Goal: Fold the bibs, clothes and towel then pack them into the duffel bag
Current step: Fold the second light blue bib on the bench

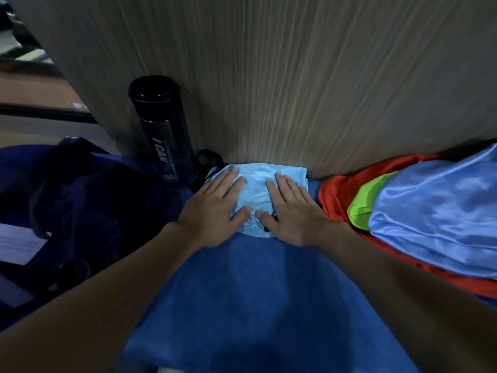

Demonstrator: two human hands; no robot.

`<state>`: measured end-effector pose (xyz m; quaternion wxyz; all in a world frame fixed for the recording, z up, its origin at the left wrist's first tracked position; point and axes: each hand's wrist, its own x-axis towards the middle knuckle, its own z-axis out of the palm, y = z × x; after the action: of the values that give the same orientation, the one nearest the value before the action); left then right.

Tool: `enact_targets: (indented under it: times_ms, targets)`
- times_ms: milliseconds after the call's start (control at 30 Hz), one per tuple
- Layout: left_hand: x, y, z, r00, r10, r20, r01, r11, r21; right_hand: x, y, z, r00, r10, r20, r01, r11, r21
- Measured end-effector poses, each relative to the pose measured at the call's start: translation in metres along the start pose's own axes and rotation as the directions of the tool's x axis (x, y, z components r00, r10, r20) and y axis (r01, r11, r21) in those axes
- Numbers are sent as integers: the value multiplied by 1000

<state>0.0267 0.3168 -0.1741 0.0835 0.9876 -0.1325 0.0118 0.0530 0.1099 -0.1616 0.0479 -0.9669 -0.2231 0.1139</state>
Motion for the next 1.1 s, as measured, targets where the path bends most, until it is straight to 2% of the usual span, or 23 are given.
enact_targets:
  times_ms: [100,267,333,400,500,567,633,767,900,1000,1100]
  targets:
    - [6,-5,-2,997,24,75,-19,998,-55,0,0,0,1000,-12,2,12,1000,-29]
    - [13,3,-23,974,-27,223,32,999,-16,-10,-5,-17,994,8,107,12,982,-189]
    - [20,20,-39,994,-19,107,24,999,-43,-22,-4,-31,998,-32,62,46,972,-231]
    - [28,45,-55,999,18,-41,-19,999,-33,-38,3,-44,992,-79,-102,51,967,-249]
    - [42,93,-72,996,79,-49,-79,997,11,-66,28,-60,929,-89,-358,-22,955,-296]
    - [51,125,-78,993,106,-48,-108,993,-46,-87,55,-69,906,-33,-422,-102,950,-294]
    - [60,153,-77,991,113,-68,-124,977,-175,-111,83,-79,880,47,-473,-218,925,-313]
    - [77,203,-69,993,86,-84,-114,901,-419,-157,142,-94,820,207,-533,-418,853,-312]
    - [93,237,-60,992,104,-69,-123,898,-422,-192,185,-98,762,346,-548,-551,791,-267]
    - [99,250,-52,997,65,-37,-74,896,-438,-206,204,-93,771,381,-511,-568,773,-281]
    - [101,255,-45,998,17,-63,-43,899,-436,-215,216,-90,809,311,-499,-514,787,-341]
